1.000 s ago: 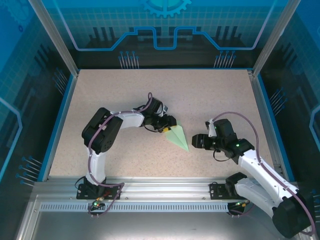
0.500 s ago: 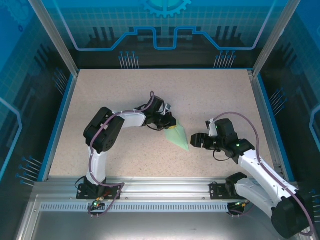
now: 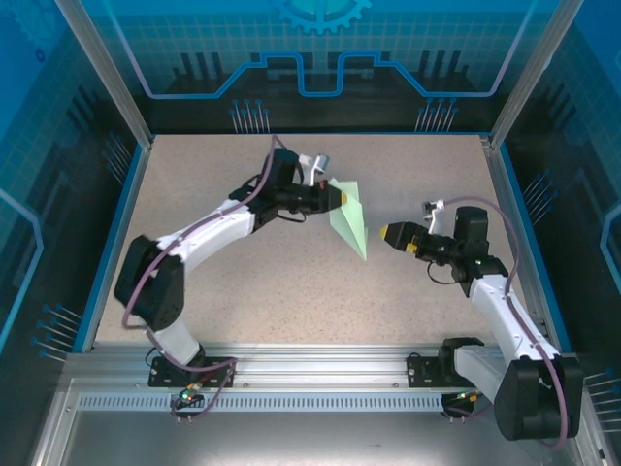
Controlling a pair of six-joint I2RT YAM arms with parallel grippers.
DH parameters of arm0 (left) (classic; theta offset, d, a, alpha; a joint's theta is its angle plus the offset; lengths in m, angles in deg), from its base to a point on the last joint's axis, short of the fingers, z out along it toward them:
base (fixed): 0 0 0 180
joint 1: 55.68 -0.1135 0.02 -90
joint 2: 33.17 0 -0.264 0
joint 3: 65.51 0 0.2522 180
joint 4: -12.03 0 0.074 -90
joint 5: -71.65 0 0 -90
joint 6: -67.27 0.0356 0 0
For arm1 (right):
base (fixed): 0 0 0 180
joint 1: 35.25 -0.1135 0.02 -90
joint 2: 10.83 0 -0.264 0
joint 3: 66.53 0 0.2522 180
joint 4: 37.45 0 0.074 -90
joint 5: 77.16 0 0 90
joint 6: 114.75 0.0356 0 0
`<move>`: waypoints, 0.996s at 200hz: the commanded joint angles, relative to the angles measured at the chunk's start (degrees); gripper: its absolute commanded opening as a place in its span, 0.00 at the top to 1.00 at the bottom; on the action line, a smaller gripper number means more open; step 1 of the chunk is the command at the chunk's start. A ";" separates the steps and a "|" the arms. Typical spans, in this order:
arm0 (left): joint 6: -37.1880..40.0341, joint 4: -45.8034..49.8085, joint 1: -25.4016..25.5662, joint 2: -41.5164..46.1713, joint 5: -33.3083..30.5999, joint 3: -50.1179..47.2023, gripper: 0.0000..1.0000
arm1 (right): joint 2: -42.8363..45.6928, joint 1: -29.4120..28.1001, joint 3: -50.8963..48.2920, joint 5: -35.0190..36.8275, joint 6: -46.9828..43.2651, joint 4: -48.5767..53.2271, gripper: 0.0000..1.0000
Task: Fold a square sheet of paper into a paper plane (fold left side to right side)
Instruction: Turn over the paper at the center of the table.
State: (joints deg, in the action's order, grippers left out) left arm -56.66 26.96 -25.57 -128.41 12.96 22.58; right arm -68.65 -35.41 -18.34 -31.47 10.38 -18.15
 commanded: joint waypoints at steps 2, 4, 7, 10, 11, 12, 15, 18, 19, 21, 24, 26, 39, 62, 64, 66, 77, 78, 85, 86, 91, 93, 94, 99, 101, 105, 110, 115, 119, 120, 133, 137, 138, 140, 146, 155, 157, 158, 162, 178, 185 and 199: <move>7.00 -0.02 -0.22 5.28 0.50 1.07 1.00 | -0.47 0.83 4.65 -10.98 0.22 -8.17 0.01; 7.07 -0.40 -0.22 5.65 0.55 1.02 1.00 | -0.37 0.79 4.87 -11.23 0.16 -8.46 0.01; 7.15 -0.96 -0.18 6.20 0.59 0.89 1.00 | -0.17 0.76 5.06 -11.73 0.12 -8.84 0.01; 7.21 -1.61 -0.19 6.65 0.64 0.64 1.00 | 0.00 0.70 5.11 -12.19 0.04 -9.26 0.00; 7.21 -1.78 -0.16 6.82 0.66 0.56 1.00 | 0.08 0.65 5.16 -12.28 0.03 -9.38 0.01; 7.21 -2.05 -0.19 7.00 0.71 0.51 1.00 | 0.13 0.63 5.18 -12.46 0.03 -9.48 0.01; 7.21 -2.76 -0.18 7.44 0.83 0.18 1.00 | 0.35 0.49 5.24 -12.82 0.02 -9.83 0.01; 7.21 -3.41 -0.22 7.88 0.91 -0.16 1.00 | 0.58 0.39 5.29 -13.16 -0.12 -10.10 0.01; 7.21 -3.65 -0.22 8.10 0.93 -0.24 1.00 | 0.68 0.28 5.29 -13.25 -0.23 -10.15 0.01; 7.17 -3.92 -0.16 8.37 0.88 -0.37 1.00 | 0.87 0.19 5.29 -13.45 -0.28 -10.23 0.01; 7.09 -4.73 -0.17 8.88 0.86 -0.79 1.00 | 1.07 0.05 5.29 -13.70 -0.39 -10.32 0.01; 7.01 -5.18 -0.19 9.12 0.86 -1.05 1.00 | 1.23 -0.09 5.29 -13.87 -0.41 -10.36 0.01; 6.24 -9.00 -0.13 10.98 1.36 -3.44 1.00 | 1.74 -1.24 4.68 -14.65 -0.14 -11.58 0.01; 5.23 -13.31 0.25 13.84 2.26 -6.91 1.00 | 1.66 -5.20 2.92 -15.21 -0.06 -13.82 0.01; 5.27 -13.26 0.20 14.01 2.26 -7.04 1.00 | 1.66 -5.59 2.79 -15.17 -0.07 -14.11 0.01; 5.34 -13.27 0.23 14.20 2.26 -7.14 1.00 | 1.66 -6.18 2.64 -15.16 -0.02 -14.47 0.01; 5.79 -12.57 0.25 14.92 2.56 -7.52 1.00 | 1.72 -8.49 1.69 -14.91 0.62 -16.85 0.01; 5.85 -12.54 0.28 15.00 2.63 -7.57 1.00 | 1.73 -8.69 1.64 -14.92 0.76 -17.00 0.01; 5.80 -13.31 0.23 15.53 3.00 -8.24 1.00 | 1.61 -9.91 1.43 -14.11 0.83 -17.51 0.01; 5.76 -13.43 0.22 15.61 3.07 -8.37 1.00 | 1.59 -10.01 1.43 -13.99 0.82 -17.50 0.01; 5.57 -14.45 0.37 15.98 3.58 -8.86 1.00 | 1.37 -10.90 1.49 -13.39 0.82 -17.48 0.00; 5.51 -14.73 0.38 16.12 3.69 -9.09 1.00 | 1.21 -11.21 1.51 -13.18 0.88 -17.49 0.00; 5.48 -14.85 0.39 16.17 3.77 -9.14 1.00 | 1.13 -11.33 1.51 -13.13 0.89 -17.54 0.01; 5.46 -15.45 0.37 16.50 4.34 -9.34 1.00 | 0.61 -11.85 1.45 -12.84 1.26 -17.98 0.01; 5.43 -15.50 0.39 16.60 4.54 -9.36 1.00 | 0.32 -11.98 1.43 -12.82 1.49 -18.34 0.01; 5.58 -15.41 0.39 16.74 4.82 -9.37 1.00 | -0.19 -12.30 1.26 -12.81 2.13 -19.28 0.01; 5.89 -14.91 0.40 16.88 5.05 -9.18 0.99 | -0.99 -12.72 1.18 -12.81 2.92 -20.37 0.01; 6.13 -14.29 0.48 16.93 5.24 -8.92 0.99 | -1.65 -13.18 1.29 -12.81 3.42 -20.65 0.01; 6.28 -13.96 0.41 17.06 5.40 -8.85 0.99 | -2.23 -13.51 1.25 -12.68 3.74 -21.51 0.00; 6.31 -13.90 0.44 17.08 5.41 -8.85 0.99 | -2.35 -13.57 1.29 -12.62 3.77 -21.92 0.00; 6.40 -13.94 0.51 17.24 6.07 -8.89 0.98 | -3.70 -15.12 1.97 -12.21 3.71 -22.59 0.01; 6.32 -14.20 0.54 17.27 6.40 -8.99 0.98 | -3.96 -15.49 2.18 -12.10 3.64 -22.51 0.01; 6.28 -14.28 0.55 17.32 6.48 -9.05 0.98 | -3.96 -15.62 2.24 -12.06 3.59 -22.46 0.01; 6.26 -14.42 0.52 17.36 6.61 -9.07 0.98 | -4.14 -15.78 2.33 -11.97 3.55 -22.49 0.01; 6.27 -14.53 0.57 17.41 6.82 -9.11 0.97 | -4.46 -16.30 2.62 -11.85 3.49 -22.42 0.02; 6.63 -14.02 0.72 17.37 6.92 -8.81 0.97 | -4.66 -16.86 3.05 -11.74 3.36 -22.33 0.06; 6.72 -13.79 0.74 17.37 6.92 -8.81 0.97 | -4.73 -16.88 3.08 -11.71 3.36 -22.29 0.08; 6.75 -13.72 0.78 17.33 6.92 -8.79 0.97 | -4.74 -16.93 3.13 -11.73 3.36 -22.31 0.09; 6.89 -13.40 0.82 17.24 6.86 -8.62 0.97 | -4.71 -17.02 3.26 -11.58 3.33 -22.26 0.15; 7.13 -12.59 0.76 16.78 6.83 -8.36 0.96 | -4.66 -17.17 3.75 -11.11 2.66 -21.36 0.30; 7.02 -12.56 0.76 16.60 6.82 -8.32 0.95 | -4.59 -17.17 4.00 -10.61 2.00 -19.00 0.39; 7.07 -12.09 0.77 16.19 6.84 -8.07 0.95 | -4.32 -17.17 4.19 -9.64 0.82 -16.75 0.47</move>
State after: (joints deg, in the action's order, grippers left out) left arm -51.44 14.98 -25.07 -112.50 18.18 13.92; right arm -73.46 -51.87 -15.98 -42.51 13.18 -37.47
